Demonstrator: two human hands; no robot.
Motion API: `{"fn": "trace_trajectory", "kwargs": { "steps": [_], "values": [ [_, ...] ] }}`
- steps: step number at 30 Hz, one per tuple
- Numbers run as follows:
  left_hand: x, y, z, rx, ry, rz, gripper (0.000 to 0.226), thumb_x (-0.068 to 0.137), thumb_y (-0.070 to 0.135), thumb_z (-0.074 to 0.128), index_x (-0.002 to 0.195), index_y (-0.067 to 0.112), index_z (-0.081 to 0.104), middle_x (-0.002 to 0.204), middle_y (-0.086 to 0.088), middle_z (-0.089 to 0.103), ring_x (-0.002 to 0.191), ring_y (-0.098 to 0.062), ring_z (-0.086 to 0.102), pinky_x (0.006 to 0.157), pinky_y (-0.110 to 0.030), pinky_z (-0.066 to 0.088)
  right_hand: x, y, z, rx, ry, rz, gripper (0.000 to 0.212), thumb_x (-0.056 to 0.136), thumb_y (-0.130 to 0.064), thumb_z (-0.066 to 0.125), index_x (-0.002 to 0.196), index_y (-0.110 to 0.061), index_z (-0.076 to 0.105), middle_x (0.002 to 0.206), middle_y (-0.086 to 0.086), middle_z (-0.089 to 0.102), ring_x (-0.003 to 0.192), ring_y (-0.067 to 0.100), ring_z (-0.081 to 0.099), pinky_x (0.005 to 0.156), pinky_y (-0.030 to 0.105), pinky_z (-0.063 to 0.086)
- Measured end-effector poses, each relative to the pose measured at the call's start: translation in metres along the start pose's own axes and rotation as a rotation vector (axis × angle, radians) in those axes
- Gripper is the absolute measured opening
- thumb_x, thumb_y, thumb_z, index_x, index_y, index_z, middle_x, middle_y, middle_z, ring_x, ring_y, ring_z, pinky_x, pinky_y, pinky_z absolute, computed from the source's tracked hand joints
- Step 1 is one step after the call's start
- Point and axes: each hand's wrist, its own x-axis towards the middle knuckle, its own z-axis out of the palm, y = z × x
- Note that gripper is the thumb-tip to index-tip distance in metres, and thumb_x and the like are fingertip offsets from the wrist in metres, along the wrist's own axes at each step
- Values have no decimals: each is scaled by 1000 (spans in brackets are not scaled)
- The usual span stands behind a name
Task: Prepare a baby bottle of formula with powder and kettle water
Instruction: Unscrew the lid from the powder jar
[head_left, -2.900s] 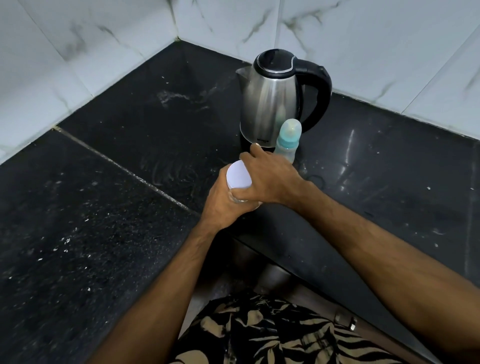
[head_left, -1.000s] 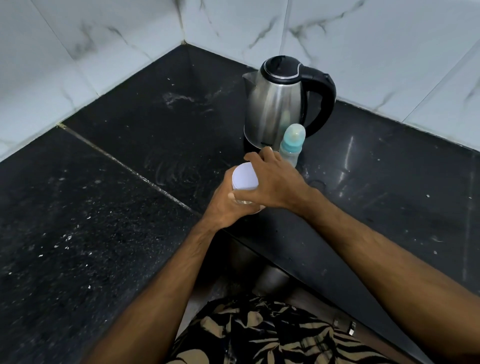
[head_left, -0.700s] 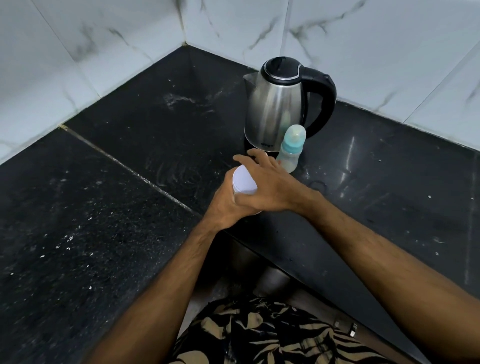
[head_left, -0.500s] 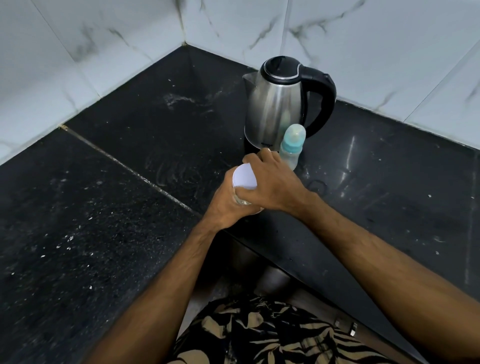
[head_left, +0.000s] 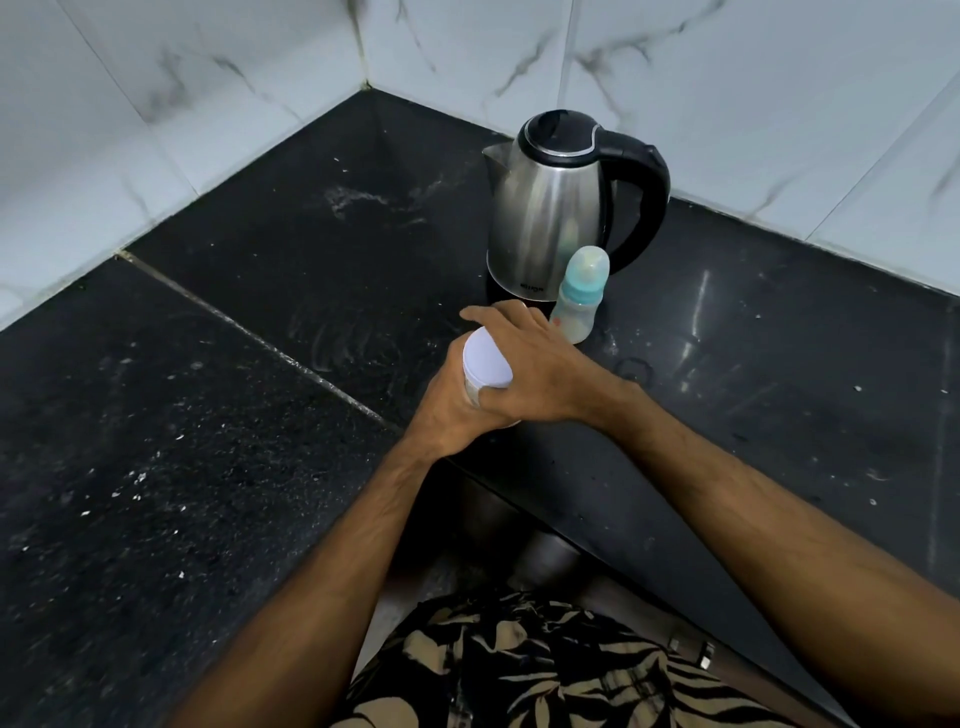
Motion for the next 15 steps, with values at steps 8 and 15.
{"fn": "trace_trajectory", "kwargs": {
  "steps": [8, 15],
  "values": [
    [-3, -1, -2, 43, -3, 26, 102, 66, 16, 92, 144, 35, 30, 122, 22, 51, 104, 10, 52, 75, 0, 39, -2, 2, 1, -111, 109, 51, 80, 75, -53, 70, 141, -18, 41, 130, 6, 48, 118, 27, 46, 100, 46, 43],
    [-4, -4, -5, 43, -19, 23, 98, 67, 15, 91, 136, 42, 26, 118, 27, 48, 102, 21, 49, 73, 4, 39, -1, 5, -3, -87, 62, 50, 97, 71, -67, 70, 148, -22, 33, 140, 6, 43, 126, 26, 43, 104, 46, 41]
  ]
}}
